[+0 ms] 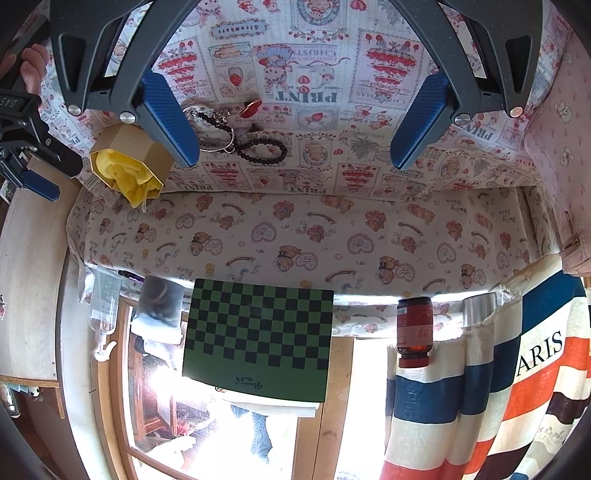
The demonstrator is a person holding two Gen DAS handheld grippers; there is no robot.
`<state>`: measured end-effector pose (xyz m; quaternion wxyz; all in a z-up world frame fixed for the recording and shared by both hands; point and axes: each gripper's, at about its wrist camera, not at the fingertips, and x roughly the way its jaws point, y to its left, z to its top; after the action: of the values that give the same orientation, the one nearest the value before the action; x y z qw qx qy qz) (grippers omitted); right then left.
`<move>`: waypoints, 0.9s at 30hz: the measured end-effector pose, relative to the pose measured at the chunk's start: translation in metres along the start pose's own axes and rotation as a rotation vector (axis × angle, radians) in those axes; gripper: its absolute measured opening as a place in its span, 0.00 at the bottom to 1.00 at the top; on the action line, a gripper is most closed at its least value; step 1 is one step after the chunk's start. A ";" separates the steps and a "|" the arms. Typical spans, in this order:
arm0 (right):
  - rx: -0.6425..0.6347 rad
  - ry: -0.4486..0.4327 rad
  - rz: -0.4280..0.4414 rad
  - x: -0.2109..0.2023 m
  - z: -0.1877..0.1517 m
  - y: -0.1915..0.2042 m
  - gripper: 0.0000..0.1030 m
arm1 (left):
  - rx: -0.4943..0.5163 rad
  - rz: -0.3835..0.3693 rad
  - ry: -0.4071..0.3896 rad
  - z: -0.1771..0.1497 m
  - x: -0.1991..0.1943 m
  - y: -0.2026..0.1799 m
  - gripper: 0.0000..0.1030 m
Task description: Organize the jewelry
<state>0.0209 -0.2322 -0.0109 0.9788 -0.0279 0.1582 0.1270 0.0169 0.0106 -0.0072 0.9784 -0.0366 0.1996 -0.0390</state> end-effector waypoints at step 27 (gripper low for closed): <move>-0.018 -0.010 -0.003 -0.002 0.000 0.003 1.00 | 0.012 0.029 -0.004 0.000 0.000 -0.001 1.00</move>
<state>0.0184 -0.2295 -0.0105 0.9794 -0.0364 0.1523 0.1271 0.0166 0.0098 -0.0065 0.9795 -0.0279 0.1980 -0.0260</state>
